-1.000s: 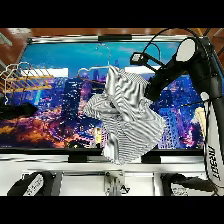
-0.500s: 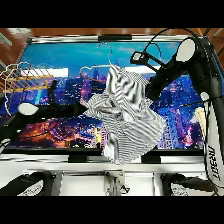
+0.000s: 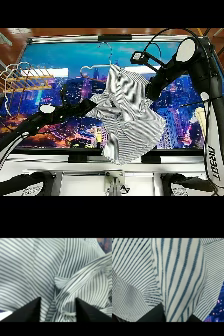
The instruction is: Fold the shirts.
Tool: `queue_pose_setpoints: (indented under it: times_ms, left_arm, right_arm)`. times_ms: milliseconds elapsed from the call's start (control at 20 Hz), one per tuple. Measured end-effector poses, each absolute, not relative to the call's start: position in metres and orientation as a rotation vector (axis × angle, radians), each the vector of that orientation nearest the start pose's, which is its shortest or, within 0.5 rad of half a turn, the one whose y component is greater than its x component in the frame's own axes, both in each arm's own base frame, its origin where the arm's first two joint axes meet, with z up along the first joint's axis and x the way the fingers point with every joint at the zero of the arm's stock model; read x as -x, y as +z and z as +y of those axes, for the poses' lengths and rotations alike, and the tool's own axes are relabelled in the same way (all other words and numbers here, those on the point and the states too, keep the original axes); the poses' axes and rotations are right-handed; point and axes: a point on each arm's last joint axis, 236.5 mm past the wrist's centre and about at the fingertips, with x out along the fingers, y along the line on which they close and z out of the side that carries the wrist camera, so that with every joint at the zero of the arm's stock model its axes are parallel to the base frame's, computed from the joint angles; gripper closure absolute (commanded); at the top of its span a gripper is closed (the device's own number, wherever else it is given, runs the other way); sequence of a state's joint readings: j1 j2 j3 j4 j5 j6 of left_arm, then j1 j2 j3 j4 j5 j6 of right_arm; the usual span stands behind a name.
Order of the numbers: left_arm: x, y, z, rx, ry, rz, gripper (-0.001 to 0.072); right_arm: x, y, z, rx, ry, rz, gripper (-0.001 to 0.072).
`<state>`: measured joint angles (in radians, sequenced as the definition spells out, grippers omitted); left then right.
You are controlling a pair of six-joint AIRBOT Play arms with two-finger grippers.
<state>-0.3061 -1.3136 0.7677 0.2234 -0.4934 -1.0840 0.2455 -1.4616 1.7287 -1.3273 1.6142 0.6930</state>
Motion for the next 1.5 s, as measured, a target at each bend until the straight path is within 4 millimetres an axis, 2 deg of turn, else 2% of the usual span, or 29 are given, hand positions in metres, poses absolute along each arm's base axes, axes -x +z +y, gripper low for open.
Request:
queue_pose_setpoints:
  times_ms: [50, 100, 250, 350, 450, 600, 750, 900, 1000, 1150, 1500]
  left_arm:
    - [-0.399, -0.010, -0.241, 0.829, -0.430, 0.944, 0.0613]
    - [-0.404, -0.007, -0.242, 0.839, -0.430, 0.933, 0.0640]
    - [-0.420, 0.010, -0.242, 0.837, -0.448, 0.877, 0.0642]
    - [-0.435, 0.027, -0.232, 0.831, -0.449, 0.820, 0.0642]
    - [-0.451, 0.047, -0.210, 0.826, -0.432, 0.751, 0.0643]
    - [-0.470, 0.077, -0.168, 0.836, -0.405, 0.664, 0.0643]
    - [-0.485, 0.107, -0.132, 0.845, -0.388, 0.586, 0.0643]
    - [-0.498, 0.144, -0.109, 0.837, -0.395, 0.505, 0.0643]
    - [-0.504, 0.166, -0.102, 0.825, -0.404, 0.459, 0.0643]
    - [-0.508, 0.187, -0.096, 0.811, -0.415, 0.417, 0.0643]
    - [-0.512, 0.199, -0.086, 0.811, -0.410, 0.388, 0.0643]
  right_arm:
    - [-0.378, 0.112, 0.154, 0.731, 0.984, 1.082, 0.0618]
    - [-0.378, 0.112, 0.153, 0.731, 0.983, 1.083, 0.0618]
    - [-0.379, 0.112, 0.152, 0.728, 0.971, 1.089, 0.0618]
    - [-0.380, 0.113, 0.150, 0.724, 0.956, 1.092, 0.0618]
    - [-0.385, 0.122, 0.150, 0.718, 0.926, 1.060, 0.0618]
    - [-0.392, 0.147, 0.153, 0.719, 0.887, 0.965, 0.0618]
    - [-0.386, 0.172, 0.163, 0.692, 0.896, 0.885, 0.0618]
    - [-0.375, 0.183, 0.170, 0.666, 0.932, 0.862, 0.0618]
    - [-0.370, 0.186, 0.175, 0.655, 0.957, 0.852, 0.0618]
    - [-0.363, 0.192, 0.184, 0.643, 1.004, 0.824, 0.0619]
    - [-0.355, 0.196, 0.195, 0.632, 1.065, 0.797, 0.0619]
